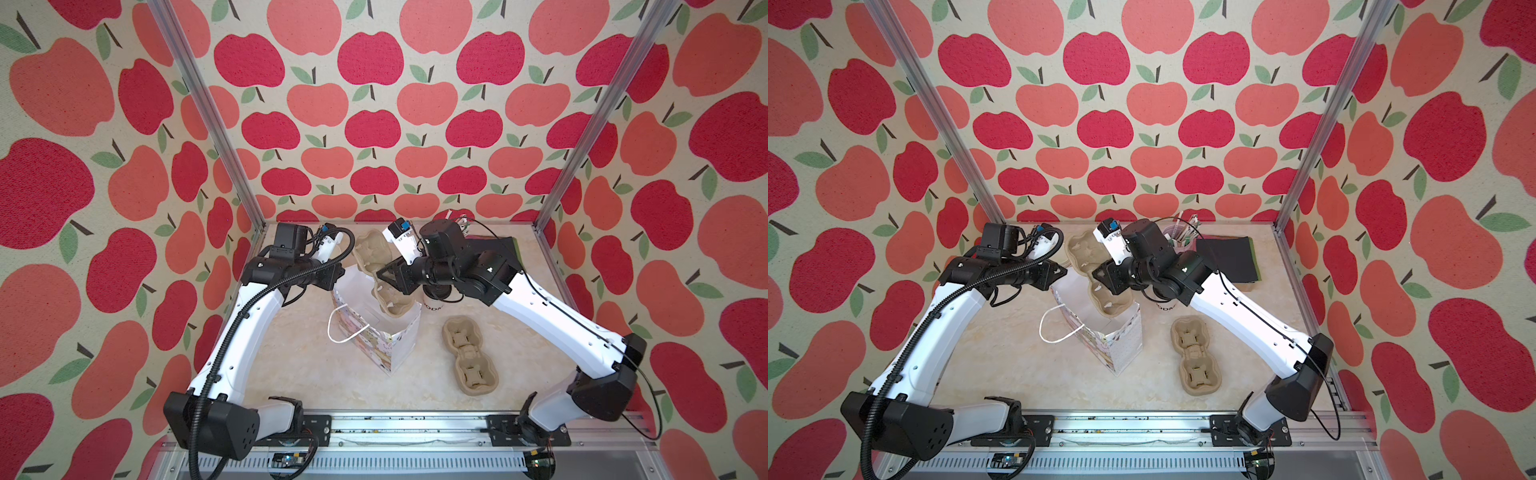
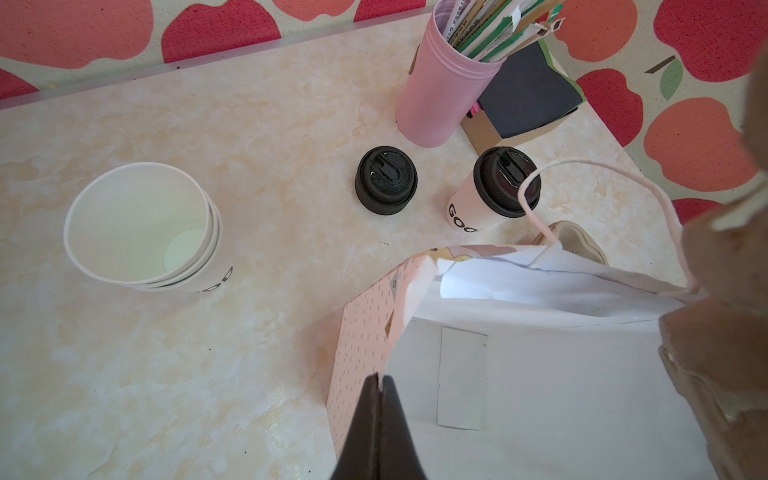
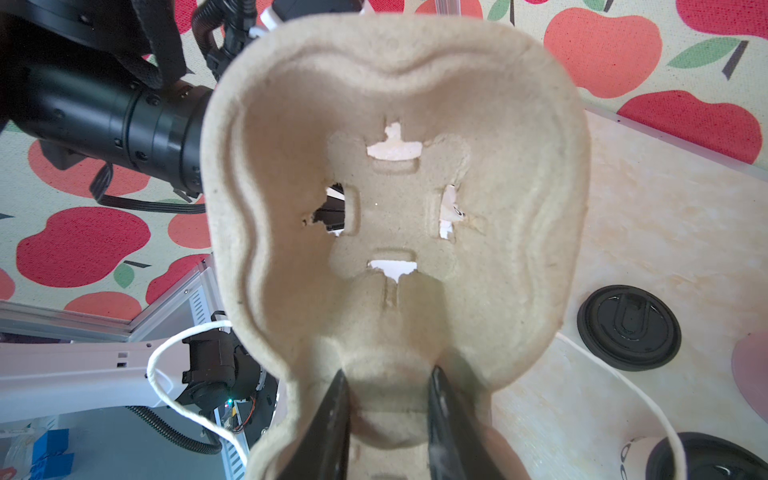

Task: Pack the takeout coffee
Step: 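Lower the cup carrier into the bag opening while the left gripper holds the bag, then push the tan cup carrier down into the bag with the right gripper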

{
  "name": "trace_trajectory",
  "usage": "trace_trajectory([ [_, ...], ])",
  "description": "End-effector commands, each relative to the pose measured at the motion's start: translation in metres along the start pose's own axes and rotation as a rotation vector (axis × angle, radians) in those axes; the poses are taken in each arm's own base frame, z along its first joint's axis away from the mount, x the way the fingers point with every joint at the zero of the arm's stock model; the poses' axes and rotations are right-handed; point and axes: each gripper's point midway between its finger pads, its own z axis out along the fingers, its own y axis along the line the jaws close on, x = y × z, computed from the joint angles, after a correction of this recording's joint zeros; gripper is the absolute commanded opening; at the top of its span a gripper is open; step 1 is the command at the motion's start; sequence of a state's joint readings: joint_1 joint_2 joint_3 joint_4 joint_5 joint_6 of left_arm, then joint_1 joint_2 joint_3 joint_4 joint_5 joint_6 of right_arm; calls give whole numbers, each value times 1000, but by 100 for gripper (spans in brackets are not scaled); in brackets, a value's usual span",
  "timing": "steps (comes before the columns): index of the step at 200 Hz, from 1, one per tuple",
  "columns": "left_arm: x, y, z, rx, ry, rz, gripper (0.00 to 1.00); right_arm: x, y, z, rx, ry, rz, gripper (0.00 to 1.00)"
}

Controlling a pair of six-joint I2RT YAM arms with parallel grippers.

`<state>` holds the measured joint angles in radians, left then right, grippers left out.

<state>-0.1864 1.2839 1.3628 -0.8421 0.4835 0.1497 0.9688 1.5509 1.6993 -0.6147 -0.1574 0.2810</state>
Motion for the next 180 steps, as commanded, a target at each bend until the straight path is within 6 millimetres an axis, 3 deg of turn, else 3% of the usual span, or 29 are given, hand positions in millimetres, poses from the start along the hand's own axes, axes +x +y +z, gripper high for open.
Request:
trace_trajectory([
  [1,2,4,6,6,5,-25,1,3,6,11,-35,5,4,24],
  [52,2,4,5,11,-7,-33,0,2,11,23,-58,2,10,24],
  [111,2,5,5,14,-13,-37,0,-2,16,21,-51,-6,-5,24],
  [180,1,8,2,3,-29,-41,0,27,8,32,2,83,-54,24],
])
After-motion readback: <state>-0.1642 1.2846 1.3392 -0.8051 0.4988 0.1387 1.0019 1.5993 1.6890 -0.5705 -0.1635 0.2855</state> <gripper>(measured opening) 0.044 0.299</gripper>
